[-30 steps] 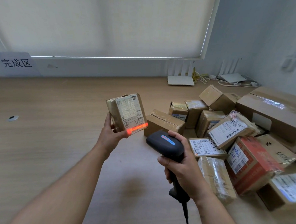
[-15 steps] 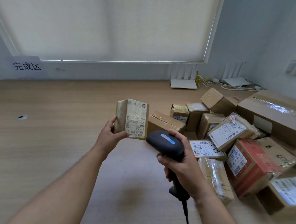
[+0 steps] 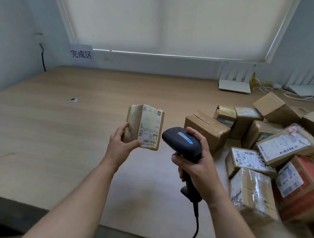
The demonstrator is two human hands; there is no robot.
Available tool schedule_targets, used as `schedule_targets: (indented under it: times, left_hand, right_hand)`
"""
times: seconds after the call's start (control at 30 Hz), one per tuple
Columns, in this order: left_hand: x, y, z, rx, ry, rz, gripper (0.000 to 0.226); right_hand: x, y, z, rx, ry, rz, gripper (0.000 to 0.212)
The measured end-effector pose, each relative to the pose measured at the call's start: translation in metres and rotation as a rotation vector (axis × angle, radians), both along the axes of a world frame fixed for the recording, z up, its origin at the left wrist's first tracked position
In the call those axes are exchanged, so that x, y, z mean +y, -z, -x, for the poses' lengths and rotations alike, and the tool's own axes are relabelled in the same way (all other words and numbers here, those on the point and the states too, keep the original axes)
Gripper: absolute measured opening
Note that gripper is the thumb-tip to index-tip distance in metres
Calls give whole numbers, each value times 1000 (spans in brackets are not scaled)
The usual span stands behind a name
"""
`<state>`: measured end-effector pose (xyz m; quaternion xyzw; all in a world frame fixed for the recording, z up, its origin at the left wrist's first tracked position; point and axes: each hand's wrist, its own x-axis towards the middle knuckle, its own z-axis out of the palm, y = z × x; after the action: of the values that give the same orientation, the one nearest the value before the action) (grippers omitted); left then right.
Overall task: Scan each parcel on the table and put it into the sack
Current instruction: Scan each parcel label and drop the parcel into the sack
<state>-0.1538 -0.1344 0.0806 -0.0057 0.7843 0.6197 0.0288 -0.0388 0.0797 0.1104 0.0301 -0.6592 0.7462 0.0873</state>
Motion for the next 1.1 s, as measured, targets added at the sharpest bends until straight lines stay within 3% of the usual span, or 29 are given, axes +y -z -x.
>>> schedule_targets:
  times: [0.5, 0.83, 1.1]
  left_hand:
    - [-159, -20, -40, 147, -261, 16, 90]
    - [-337, -53, -80, 306, -519, 25, 87]
    - [-468, -52, -123, 304, -709, 69, 82]
  right_hand:
    - [-147, -29, 22, 84, -228, 6, 68]
    - [-321, -52, 36, 145, -406, -22, 70]
    - [-456, -51, 34, 153, -545, -41, 71]
